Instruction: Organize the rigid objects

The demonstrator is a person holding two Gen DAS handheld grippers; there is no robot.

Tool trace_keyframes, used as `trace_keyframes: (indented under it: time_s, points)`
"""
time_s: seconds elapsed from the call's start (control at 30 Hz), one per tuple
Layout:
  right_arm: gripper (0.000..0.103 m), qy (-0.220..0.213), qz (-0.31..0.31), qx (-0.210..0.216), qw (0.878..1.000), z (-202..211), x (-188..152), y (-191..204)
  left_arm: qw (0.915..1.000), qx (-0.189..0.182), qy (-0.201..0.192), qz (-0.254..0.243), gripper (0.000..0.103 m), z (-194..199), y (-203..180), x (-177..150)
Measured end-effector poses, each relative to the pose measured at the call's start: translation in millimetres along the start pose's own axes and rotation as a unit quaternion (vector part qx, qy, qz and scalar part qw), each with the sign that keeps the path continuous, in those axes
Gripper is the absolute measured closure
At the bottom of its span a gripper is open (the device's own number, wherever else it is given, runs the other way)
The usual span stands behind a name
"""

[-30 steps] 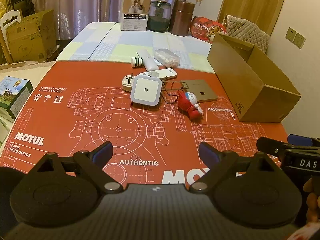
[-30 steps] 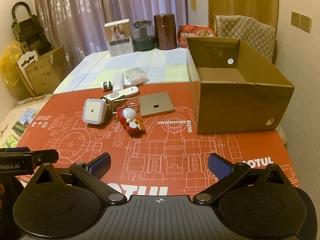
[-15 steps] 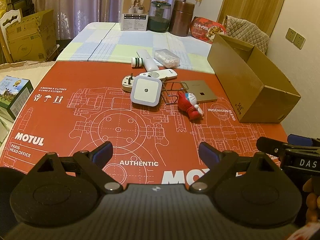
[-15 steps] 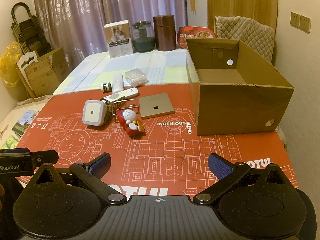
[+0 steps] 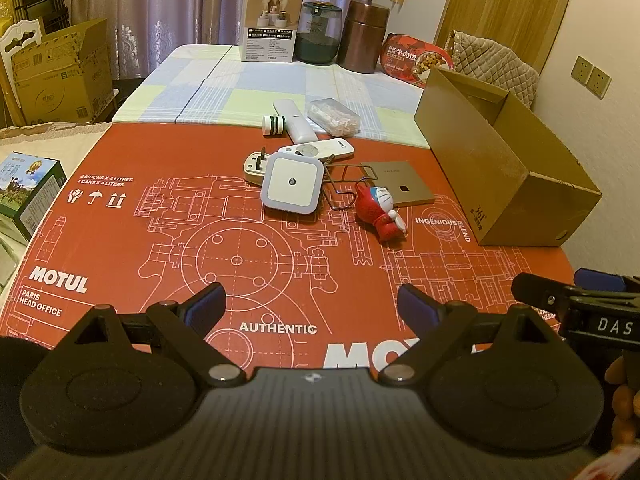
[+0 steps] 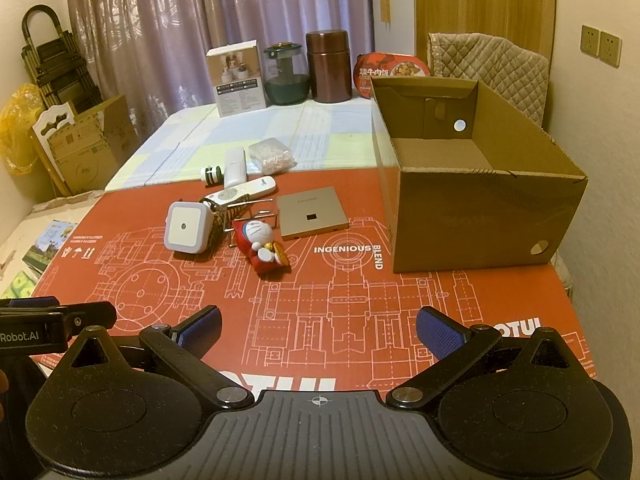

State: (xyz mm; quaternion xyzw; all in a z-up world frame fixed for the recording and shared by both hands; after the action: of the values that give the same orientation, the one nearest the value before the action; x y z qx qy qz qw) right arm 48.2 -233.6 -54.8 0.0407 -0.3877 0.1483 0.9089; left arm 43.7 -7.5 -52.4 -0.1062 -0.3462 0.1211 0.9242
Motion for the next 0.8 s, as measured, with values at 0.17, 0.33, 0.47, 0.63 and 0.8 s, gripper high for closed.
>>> trace_keyframes:
  time_s: [0.17, 0.33, 0.47, 0.63, 0.8]
  points:
    - [0.002, 0.0, 0.0, -0.001, 1.0, 0.1, -0.5, 0.0, 1.0, 0.001, 0.0, 0.001, 0.013, 0.3, 0.5, 0.7]
    - [0.002, 0.001, 0.0, -0.001, 1.0, -0.2, -0.3, -0.3, 1.0, 0.001, 0.0, 0.0, 0.013, 0.1, 0.1, 1.7]
    - [0.002, 0.001, 0.0, -0.001, 1.0, -0.7, -0.1, -0.4, 1.0, 0.001, 0.0, 0.001, 0.013, 0.2, 0.6, 0.4]
    - [0.002, 0.001, -0.001, -0.001, 1.0, -1.0, -0.4, -0.6, 1.0, 0.001, 0.0, 0.0, 0.013, -0.4, 0.4, 1.3]
    - [0.002, 0.004, 0.0, -0.002, 1.0, -5.2, 1.3, -0.3, 1.0, 0.0, 0.002, 0.001, 0.013, -1.7, 1.3, 2.3]
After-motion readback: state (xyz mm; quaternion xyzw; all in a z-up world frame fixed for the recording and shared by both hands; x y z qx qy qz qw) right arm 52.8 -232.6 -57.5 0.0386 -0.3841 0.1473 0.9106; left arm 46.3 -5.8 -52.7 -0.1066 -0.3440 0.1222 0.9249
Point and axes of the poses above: each gripper's, at about its wrist camera, not at the fingertips, and z roughly against the way its jaws point, y to its left, x to its top, the point moved 7 cm from there along -z, roughly the way its jaws point, and after that the axes turned 12 degrees about z, right-handed, at the moved point
